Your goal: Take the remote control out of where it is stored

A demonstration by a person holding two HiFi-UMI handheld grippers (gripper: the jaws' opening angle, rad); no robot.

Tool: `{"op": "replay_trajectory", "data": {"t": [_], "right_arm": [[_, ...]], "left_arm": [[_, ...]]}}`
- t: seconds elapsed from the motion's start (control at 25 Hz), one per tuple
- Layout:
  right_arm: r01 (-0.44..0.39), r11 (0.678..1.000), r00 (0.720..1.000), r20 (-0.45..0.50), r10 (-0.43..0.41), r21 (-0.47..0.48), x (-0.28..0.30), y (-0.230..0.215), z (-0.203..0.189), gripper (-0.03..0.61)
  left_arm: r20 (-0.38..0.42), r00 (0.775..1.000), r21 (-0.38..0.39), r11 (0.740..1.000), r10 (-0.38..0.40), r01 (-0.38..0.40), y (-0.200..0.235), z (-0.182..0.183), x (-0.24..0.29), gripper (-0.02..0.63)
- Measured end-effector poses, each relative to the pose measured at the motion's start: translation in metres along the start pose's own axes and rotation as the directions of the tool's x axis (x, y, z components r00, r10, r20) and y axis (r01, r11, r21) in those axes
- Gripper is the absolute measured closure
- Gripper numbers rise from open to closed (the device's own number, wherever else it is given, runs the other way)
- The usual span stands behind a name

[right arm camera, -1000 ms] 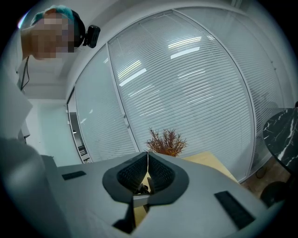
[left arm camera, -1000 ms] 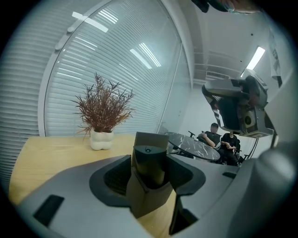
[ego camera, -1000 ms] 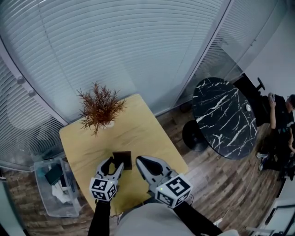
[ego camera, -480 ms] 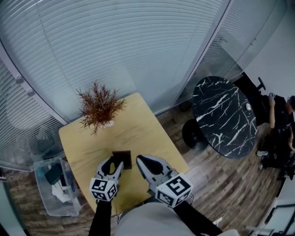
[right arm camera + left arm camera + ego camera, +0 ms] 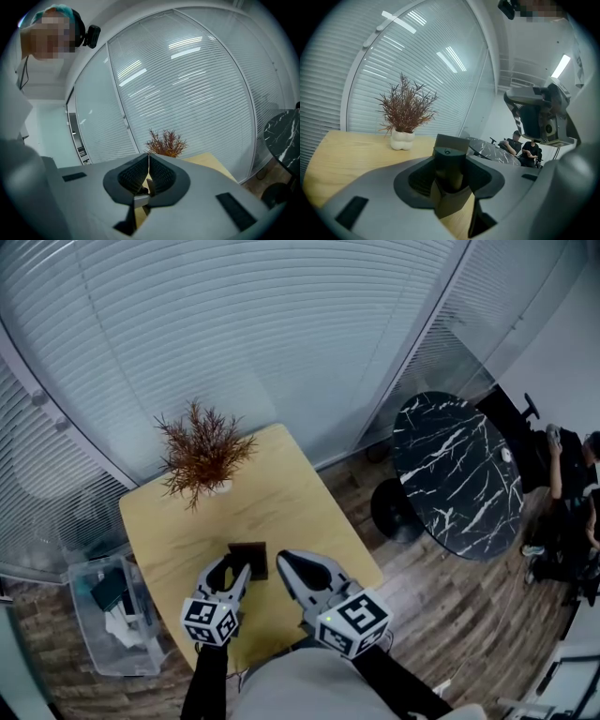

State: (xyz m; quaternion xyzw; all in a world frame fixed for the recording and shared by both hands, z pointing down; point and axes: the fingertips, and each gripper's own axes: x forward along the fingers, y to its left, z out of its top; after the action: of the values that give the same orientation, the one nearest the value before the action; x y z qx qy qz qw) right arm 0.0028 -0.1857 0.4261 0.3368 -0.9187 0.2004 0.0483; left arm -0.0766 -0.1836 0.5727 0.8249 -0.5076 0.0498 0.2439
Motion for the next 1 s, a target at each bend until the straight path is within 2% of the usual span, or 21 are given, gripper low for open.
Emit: {"op": "replay_trajectory", "data": {"t": [0.4,1.0], "right_arm": [[0.004,1.0,1.0,0.002,-0.004,0.005,0.0,-0.003,0.0,0.574],[0.006,1.0,1.0,0.002,-0.006,0.014,0.001,-0.005,-0.001,0.574]], "left_arm": [[0.012,1.0,0.002,1.0,0.019,-0.019,-0.003,0.003,-0.001,0.426],[0.041,0.999,-0.035,0.999,0.03,-0.028,-0.005,0.011,-0.006,0.428]]}}
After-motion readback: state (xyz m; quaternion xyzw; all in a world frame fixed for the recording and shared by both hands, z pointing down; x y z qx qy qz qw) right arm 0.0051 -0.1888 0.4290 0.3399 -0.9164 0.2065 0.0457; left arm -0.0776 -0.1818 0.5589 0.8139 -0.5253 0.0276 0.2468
